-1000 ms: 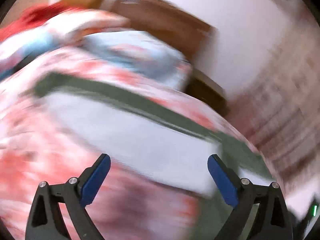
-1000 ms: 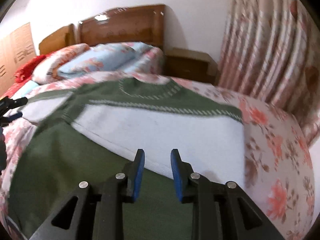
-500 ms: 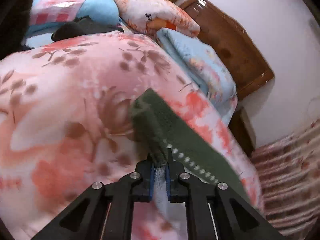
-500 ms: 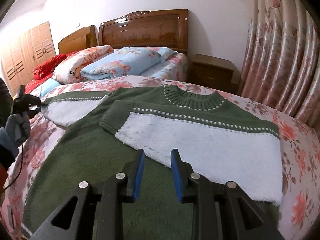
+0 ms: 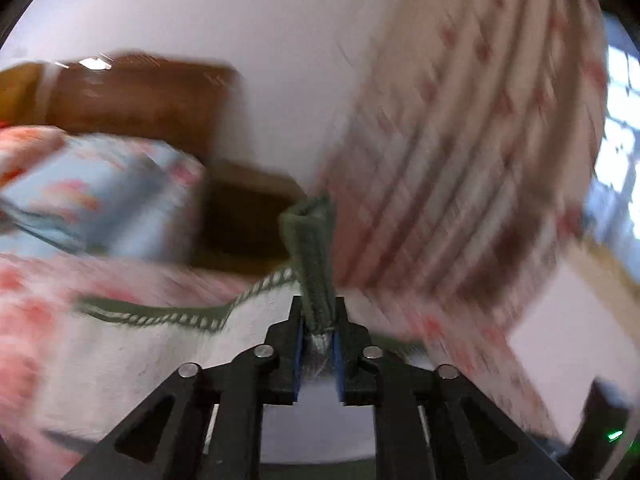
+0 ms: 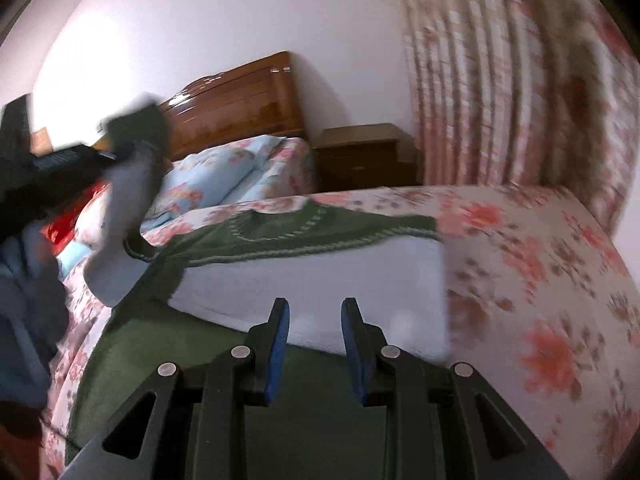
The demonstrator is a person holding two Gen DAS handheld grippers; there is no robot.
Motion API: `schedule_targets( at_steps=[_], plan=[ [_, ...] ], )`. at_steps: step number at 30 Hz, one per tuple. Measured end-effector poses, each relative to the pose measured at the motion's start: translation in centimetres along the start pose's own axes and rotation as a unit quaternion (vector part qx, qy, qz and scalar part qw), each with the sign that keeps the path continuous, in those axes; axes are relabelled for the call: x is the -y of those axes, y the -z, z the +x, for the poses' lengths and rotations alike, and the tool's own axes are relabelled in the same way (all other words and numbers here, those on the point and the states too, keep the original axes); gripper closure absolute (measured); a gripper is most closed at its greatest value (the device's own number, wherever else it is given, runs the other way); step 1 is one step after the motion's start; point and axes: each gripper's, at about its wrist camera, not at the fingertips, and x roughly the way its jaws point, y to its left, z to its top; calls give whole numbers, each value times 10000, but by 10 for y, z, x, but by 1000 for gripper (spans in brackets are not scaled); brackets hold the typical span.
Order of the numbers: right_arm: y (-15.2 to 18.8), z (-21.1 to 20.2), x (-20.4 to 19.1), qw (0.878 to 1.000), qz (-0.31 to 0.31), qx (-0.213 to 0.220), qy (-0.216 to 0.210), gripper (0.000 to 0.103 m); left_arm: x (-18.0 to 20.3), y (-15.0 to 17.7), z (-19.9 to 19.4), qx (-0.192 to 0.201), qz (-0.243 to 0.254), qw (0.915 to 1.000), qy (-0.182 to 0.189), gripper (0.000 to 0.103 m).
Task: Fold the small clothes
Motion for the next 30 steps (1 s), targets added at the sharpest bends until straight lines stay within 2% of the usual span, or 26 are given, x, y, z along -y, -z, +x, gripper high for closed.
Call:
schedule_targets(
  at_steps=[1,2,3,5,6,8,10,13,15,17,19,21,23,27,29,30],
  plan=[
    [2,-4,9,10000,57,0,70,76,17,15,18,-308,128,9994,110,65],
    [4,-9,18,9998,116,-1,148,76,35,33,37,-667,303,9972,132,0],
    [8,-14,31,9995,221,-29,245,76,55,53,52,-1057,522,9929,127,0],
    [12,-20,49,9988,381,-70,315,76,68,74,56,-1310,713,9887,160,0],
    [14,-23,61,9982,485,-66,360,76,69,78,54,-1304,748,9885,182,0],
    [17,-25,72,9974,612,-75,372,76,56,77,27,-1060,630,9923,137,0],
    [18,-20,82,9964,813,-139,198,76,37,73,-2,-718,418,9965,-64,0],
    [10,2,80,9942,946,-348,-384,76,-17,73,-48,-465,127,9958,-774,0],
    [2,22,70,9912,926,-469,-823,76,-44,76,-65,-493,57,9905,-1285,0],
    [-5,41,59,9892,853,-632,-1006,76,-76,82,-76,-605,-139,9818,-1797,0],
    [-10,73,47,9839,833,-991,-1231,76,-102,92,-76,-775,-354,9750,-2051,0],
    [-10,101,41,9787,975,-1433,-1099,76,-117,96,-69,-936,-397,9685,-2272,0],
    [-16,105,36,9803,1004,-1282,-1122,76,-125,100,-59,-1018,-410,9649,-2387,0],
    [-25,120,30,9783,1189,-1242,-1159,77,-137,103,-44,-1239,-685,9550,-2606,0],
    [-27,120,29,9807,1166,-1146,-1071,91,-145,103,-45,-1283,-819,9501,-2723,0],
    [-28,113,30,9826,1173,-989,-1048,92,-147,102,-42,-1267,-867,9496,-2734,0]
  ],
)
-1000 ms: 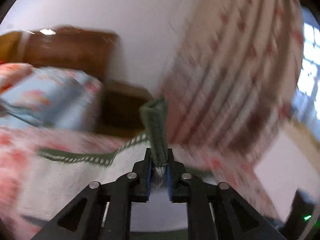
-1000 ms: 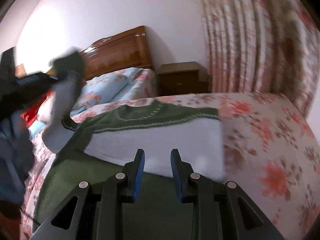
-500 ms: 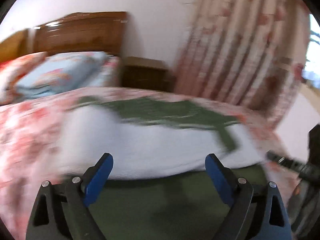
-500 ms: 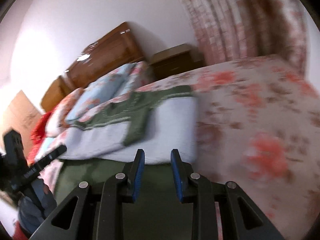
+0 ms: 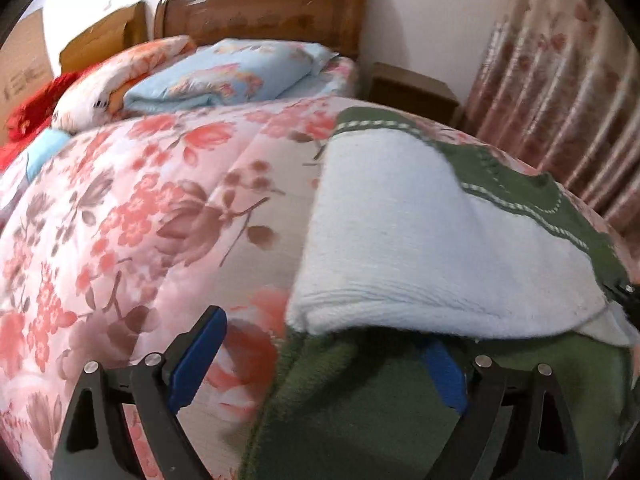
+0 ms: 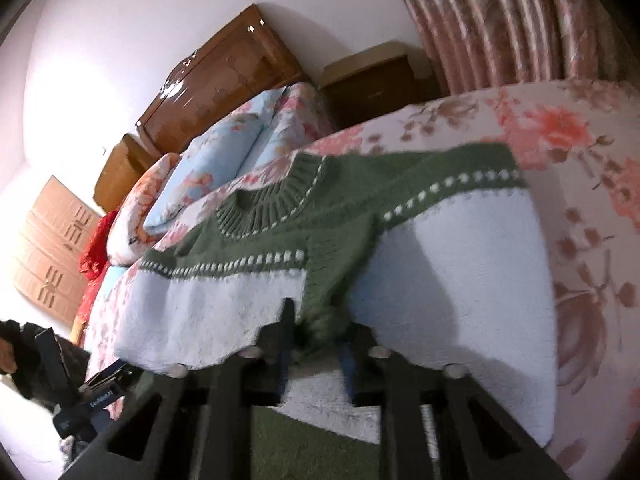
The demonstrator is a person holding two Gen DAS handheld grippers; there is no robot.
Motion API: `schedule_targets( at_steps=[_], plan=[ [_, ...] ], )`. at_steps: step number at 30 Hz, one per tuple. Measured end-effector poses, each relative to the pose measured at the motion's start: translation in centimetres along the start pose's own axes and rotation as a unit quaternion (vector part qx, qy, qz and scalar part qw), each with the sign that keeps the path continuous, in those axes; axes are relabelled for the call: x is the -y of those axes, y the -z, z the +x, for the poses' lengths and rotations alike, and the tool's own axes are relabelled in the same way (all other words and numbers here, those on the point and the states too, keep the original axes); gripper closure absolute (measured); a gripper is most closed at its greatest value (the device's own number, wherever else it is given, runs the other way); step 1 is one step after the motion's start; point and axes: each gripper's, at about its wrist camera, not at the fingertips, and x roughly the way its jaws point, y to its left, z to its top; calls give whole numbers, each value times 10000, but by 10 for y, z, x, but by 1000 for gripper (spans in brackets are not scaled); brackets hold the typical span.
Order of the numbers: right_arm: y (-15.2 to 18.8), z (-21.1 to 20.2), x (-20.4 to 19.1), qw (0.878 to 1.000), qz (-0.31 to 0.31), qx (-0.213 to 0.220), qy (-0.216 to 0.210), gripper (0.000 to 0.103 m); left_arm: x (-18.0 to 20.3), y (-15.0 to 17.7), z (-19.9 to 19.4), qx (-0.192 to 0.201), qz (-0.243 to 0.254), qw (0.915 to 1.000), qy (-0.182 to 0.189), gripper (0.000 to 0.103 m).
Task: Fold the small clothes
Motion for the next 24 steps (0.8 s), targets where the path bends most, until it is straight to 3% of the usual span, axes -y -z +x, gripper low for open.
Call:
schedule_targets(
  at_steps=[2,5,9,11,14,16,19,22,24],
  plan=[
    [1,-18,-2,9994,-45,339,-70,92,-4,-1,0,14,-50,10000,5,0],
    [6,-47,1,9965,-187,770,248,92,-3,-1,2,19,-9,10000,30,0],
    [14,-26,18,9973,-224,90,693,86,1,-3,5,-23,119,9999,-5,0],
    [16,-28,16,9963,-343,137,780,80,1,-1,0,-39,182,9998,-49,0],
    [16,-55,8,9856,-523,563,1507,80,2,2,-24,163,403,9989,-151,0],
    [14,-76,-2,9748,-834,1028,1794,80,5,-2,-50,615,437,9971,89,0],
    [8,-69,-24,9717,-1312,1121,1614,79,30,-25,-75,1125,563,9900,644,0],
    [8,-30,-51,9684,-1870,746,1475,79,67,-52,-52,841,843,9859,1172,0],
    [12,-7,-62,9620,-2224,450,1519,79,86,-66,-14,408,856,9886,1167,0]
  ],
)
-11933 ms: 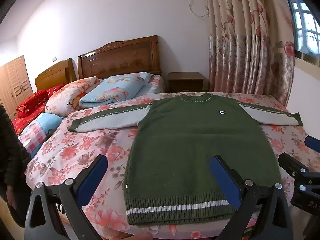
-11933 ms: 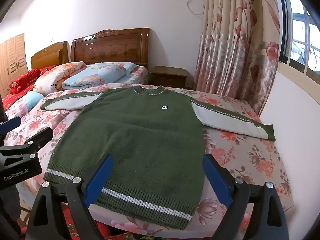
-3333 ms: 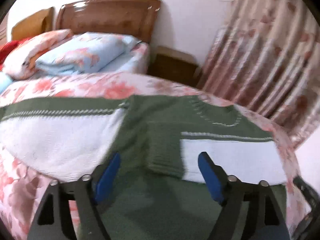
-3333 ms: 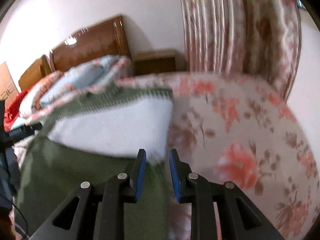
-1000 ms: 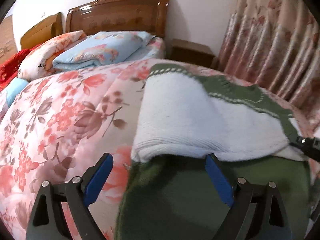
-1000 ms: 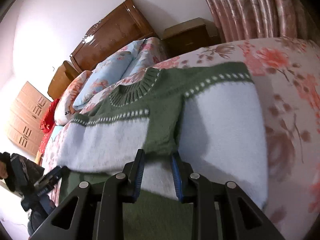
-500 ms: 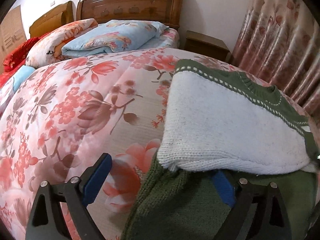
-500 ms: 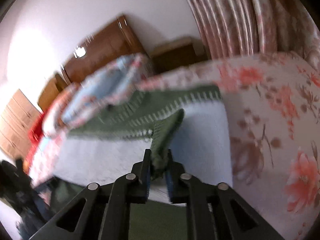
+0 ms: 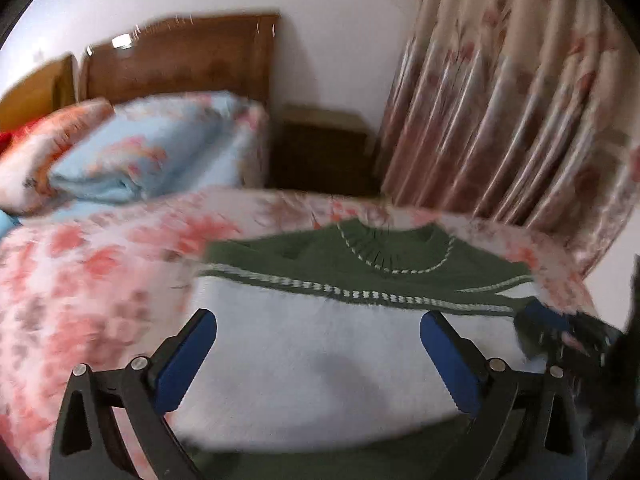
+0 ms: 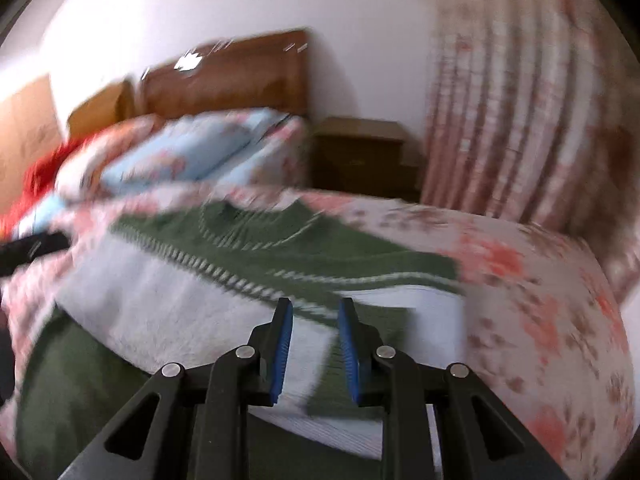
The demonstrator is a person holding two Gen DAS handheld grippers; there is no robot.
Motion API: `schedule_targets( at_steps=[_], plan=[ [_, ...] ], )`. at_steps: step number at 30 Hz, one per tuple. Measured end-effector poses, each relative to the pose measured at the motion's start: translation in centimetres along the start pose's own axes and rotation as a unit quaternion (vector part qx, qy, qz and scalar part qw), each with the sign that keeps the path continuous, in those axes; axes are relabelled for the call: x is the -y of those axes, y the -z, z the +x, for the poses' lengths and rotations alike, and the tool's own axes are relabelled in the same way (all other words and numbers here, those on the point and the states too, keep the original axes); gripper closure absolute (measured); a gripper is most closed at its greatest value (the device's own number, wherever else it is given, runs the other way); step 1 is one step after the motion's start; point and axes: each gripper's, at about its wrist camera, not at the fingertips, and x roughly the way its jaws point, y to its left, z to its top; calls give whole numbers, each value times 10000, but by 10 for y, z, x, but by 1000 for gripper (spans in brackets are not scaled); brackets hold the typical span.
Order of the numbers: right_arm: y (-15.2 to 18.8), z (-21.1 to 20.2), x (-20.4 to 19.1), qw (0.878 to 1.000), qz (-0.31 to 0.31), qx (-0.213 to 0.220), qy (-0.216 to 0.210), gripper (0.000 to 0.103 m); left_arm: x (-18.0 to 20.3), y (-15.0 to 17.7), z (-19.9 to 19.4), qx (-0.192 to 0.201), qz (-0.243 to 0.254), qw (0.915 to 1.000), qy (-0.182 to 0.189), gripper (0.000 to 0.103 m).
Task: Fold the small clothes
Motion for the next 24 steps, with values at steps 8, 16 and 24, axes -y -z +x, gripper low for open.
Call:
schedule_targets(
  at_steps=[8,16,24],
  plan=[
    [23,11,10,9983,-410,-410,-78,75,2,12,45,-513,146,9985,-108,0],
    [60,-18,12,9952,-424,-873,-104,73,2,65,12,-797,604,9948,-187,0],
    [99,-105,9,9972,76,-657,-350,73,3,121,-102,38,763,9967,-269,0]
  ],
)
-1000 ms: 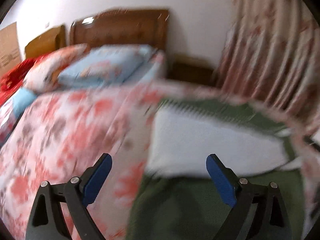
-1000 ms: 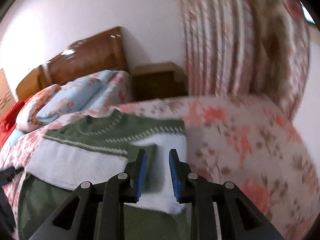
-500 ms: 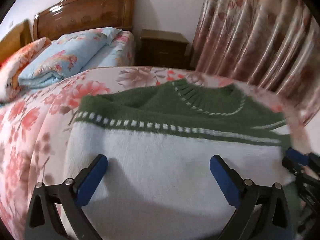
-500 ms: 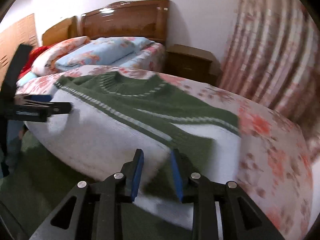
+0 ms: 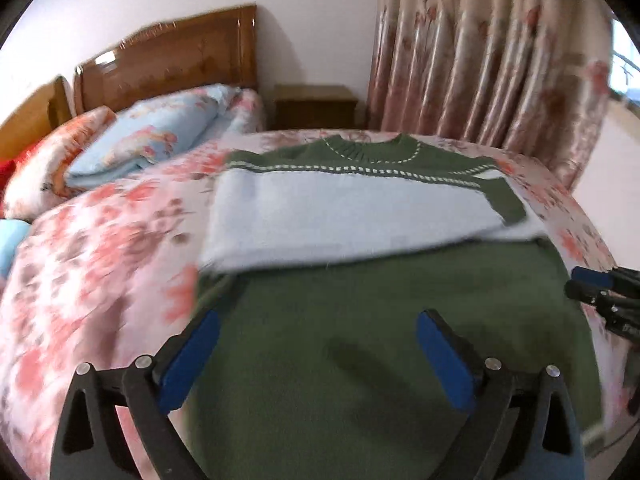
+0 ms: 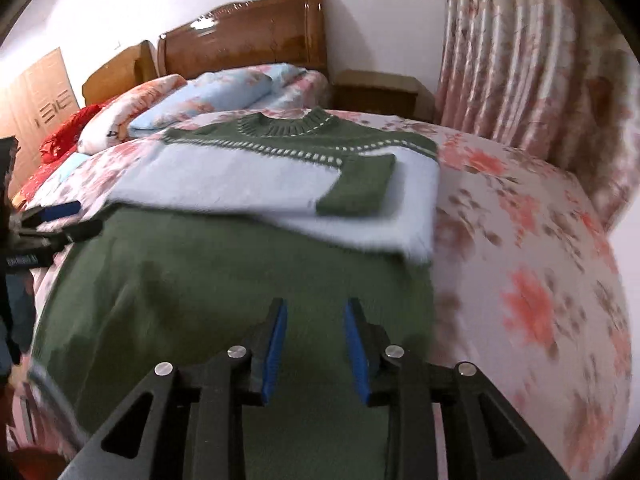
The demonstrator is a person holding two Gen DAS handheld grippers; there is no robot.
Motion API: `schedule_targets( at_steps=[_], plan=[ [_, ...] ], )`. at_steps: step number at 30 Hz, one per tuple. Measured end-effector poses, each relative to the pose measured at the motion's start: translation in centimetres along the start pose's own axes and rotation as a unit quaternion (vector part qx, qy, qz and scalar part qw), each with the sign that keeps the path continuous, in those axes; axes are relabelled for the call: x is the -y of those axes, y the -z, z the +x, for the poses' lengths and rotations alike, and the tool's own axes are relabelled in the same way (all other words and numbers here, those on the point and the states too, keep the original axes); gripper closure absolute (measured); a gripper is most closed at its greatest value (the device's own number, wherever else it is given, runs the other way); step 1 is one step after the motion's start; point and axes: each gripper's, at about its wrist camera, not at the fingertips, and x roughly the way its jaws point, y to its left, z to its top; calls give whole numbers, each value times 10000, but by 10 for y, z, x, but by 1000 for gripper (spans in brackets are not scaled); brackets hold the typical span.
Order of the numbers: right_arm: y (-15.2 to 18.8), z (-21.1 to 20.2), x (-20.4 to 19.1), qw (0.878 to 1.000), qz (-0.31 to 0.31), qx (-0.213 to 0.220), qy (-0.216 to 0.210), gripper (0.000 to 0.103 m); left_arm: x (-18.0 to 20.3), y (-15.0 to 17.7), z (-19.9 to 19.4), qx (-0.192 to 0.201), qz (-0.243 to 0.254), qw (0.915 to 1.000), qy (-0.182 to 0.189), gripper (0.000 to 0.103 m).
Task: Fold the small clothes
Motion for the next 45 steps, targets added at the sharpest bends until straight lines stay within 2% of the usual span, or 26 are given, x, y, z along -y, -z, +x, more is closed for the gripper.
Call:
schedule_targets(
  at_steps=[5,9,12,16,20,23,29,33,36,37,42,45],
  plan=[
    [73,-54,7,9995,279,56,-157,73,-34,63,-69,221,-373,9990,-103,0],
    [128,-84,10,9963,645,-66,-571,73,-57,108,-103,250,-640,9976,-16,0],
    [154,-90,6,9916,776,-302,-987,73,-64,136,-113,181,-640,9977,92,0],
    [165,-84,-3,9891,817,-540,-1101,73,-67,163,-114,83,-801,9962,331,0],
    [171,-82,-10,9837,970,-621,-1379,73,-59,172,-107,17,-965,9921,796,0],
    [170,-79,-12,9819,1059,-572,-1464,73,-53,171,-100,-54,-1040,9906,887,0],
    [173,-74,1,9696,1621,-459,-1773,73,-63,176,-92,-189,-1393,9855,950,0],
    [174,-70,10,9575,1996,-392,-2047,70,-60,169,-89,-191,-1559,9785,1333,0],
    [169,-69,7,9581,1976,-396,-2036,65,-47,161,-84,-247,-1509,9757,1567,0],
    [168,-68,6,9592,1949,-395,-2009,64,-42,159,-82,-261,-1465,9759,1593,0],
    [168,-69,5,9615,1908,-387,-1938,64,-36,159,-80,-401,-1233,9840,1219,0],
    [170,-69,10,9609,1966,-372,-1913,64,-48,163,-83,-458,-1434,9792,1358,0]
  ],
)
